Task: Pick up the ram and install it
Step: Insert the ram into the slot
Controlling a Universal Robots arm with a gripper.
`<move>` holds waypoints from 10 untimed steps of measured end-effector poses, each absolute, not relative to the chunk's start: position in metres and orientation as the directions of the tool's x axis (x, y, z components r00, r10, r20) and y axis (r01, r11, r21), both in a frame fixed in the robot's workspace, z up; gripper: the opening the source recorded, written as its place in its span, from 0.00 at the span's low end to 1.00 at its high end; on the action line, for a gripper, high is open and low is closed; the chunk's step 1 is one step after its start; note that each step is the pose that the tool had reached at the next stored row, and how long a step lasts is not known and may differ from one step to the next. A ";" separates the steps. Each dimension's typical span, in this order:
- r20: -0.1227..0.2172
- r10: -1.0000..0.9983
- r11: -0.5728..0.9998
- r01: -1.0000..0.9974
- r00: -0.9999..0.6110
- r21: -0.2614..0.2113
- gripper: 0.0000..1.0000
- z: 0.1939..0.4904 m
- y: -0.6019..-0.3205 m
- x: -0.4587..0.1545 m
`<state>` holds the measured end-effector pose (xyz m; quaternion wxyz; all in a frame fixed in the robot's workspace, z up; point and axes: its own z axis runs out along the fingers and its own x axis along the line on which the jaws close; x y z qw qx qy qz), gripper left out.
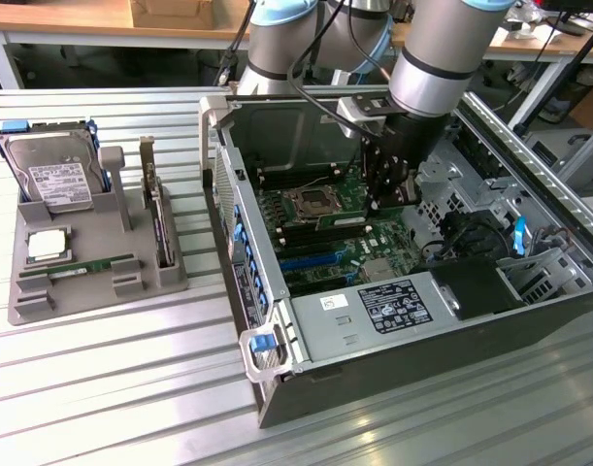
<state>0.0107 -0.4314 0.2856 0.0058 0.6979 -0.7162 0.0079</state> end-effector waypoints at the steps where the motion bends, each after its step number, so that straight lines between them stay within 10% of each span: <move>1: 0.019 -0.999 0.026 -1.000 -0.026 -0.003 0.12 0.285 -0.431 0.010; 10: 0.019 -1.000 0.025 -1.000 -0.025 -0.003 0.12 0.280 -0.424 -0.001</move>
